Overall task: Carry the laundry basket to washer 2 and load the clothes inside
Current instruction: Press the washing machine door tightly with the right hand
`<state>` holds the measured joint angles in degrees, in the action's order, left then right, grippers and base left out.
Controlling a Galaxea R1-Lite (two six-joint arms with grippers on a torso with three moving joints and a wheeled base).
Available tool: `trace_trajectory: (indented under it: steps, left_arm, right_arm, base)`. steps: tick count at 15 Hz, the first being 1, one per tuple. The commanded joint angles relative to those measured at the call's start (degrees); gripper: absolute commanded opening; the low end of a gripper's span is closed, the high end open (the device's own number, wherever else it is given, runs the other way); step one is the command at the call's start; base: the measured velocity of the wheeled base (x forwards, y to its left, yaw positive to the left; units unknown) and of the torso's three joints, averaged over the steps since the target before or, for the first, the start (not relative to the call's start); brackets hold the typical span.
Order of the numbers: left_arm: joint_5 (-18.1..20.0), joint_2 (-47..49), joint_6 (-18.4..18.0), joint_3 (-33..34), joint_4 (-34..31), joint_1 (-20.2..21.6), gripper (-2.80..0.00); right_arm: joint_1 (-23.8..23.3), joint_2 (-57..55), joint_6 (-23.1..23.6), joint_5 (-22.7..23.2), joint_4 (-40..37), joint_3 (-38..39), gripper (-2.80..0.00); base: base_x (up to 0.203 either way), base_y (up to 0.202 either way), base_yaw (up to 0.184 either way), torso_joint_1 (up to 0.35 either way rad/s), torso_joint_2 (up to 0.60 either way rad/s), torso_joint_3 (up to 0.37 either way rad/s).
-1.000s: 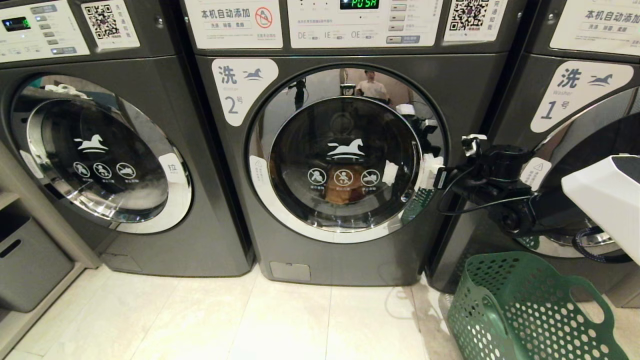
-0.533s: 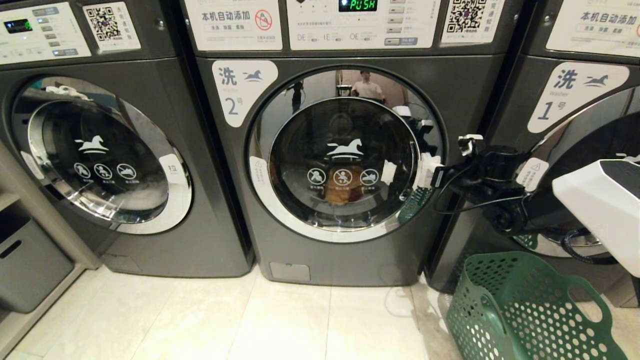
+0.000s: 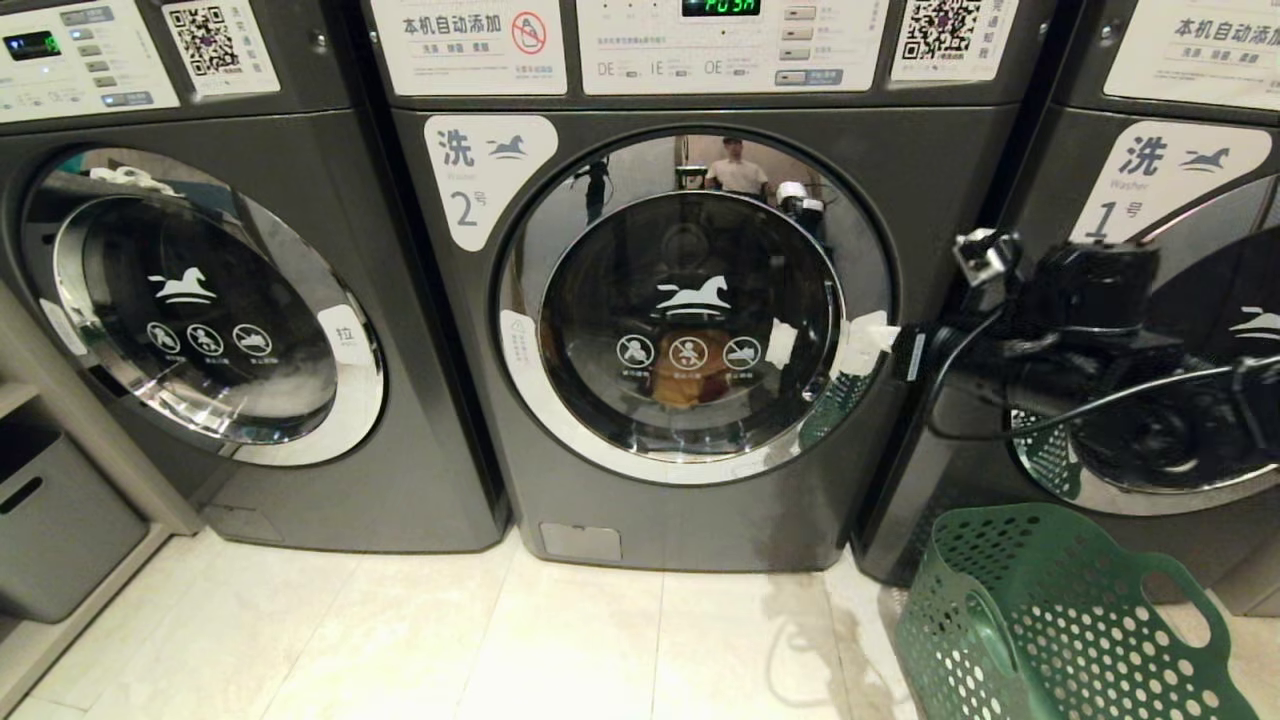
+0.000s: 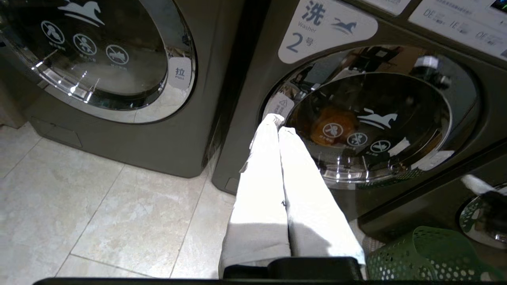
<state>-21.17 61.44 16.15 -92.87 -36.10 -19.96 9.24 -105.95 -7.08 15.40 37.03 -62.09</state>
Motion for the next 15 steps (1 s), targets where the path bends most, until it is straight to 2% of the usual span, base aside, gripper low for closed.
trace_trajectory:
  steps: [1, 3, 5, 9, 10, 12, 15]
  left_arm:
    - [-0.2, -0.9, 0.0, 4.1, 0.0, 0.0, -2.8]
    - [-0.2, -3.0, 0.1, 10.1, 0.3, 0.0, -2.8]
    - [-0.8, -6.6, 0.1, 19.4, 0.4, 0.1, -2.8]
    - [-2.7, -17.2, 0.6, 40.6, 0.1, 0.3, -2.8]
    - [-3.6, -18.7, 1.2, 45.0, 0.1, 1.8, -2.8]
    - [-5.0, -19.9, 3.7, 49.2, 0.4, 8.3, -2.8]
    - [-5.7, -21.0, 10.1, 55.0, 0.8, 15.4, -2.8]
  right_arm:
    - [3.2, 17.2, -0.3, 1.6, -4.5, 2.1, -2.8]
    - [4.5, 19.7, -0.3, 2.5, -8.1, -4.6, -2.8]
    - [5.4, 18.4, 0.3, 2.8, -11.5, -13.9, -2.8]
    - [7.9, 10.2, 8.1, 2.6, -13.3, -25.7, -2.8]
    - [8.5, 7.8, 9.8, 2.2, -13.4, -27.9, -2.8]
    - [9.0, 3.6, 12.4, 0.3, -13.4, -32.1, -2.8]
    - [9.0, -3.7, 12.9, -2.2, -13.1, -41.9, -2.8]
  base:
    - [0.0, 0.0, 0.0, 0.0, 0.0, 0.0]
    - [0.0, 0.0, 0.0, 0.0, 0.0, 0.0]
    - [0.0, 0.0, 0.0, 0.0, 0.0, 0.0]
    - [0.0, 0.0, 0.0, 0.0, 0.0, 0.0]
    - [0.0, 0.0, 0.0, 0.0, 0.0, 0.0]
    - [0.0, 0.0, 0.0, 0.0, 0.0, 0.0]
    - [0.0, 0.0, 0.0, 0.0, 0.0, 0.0]
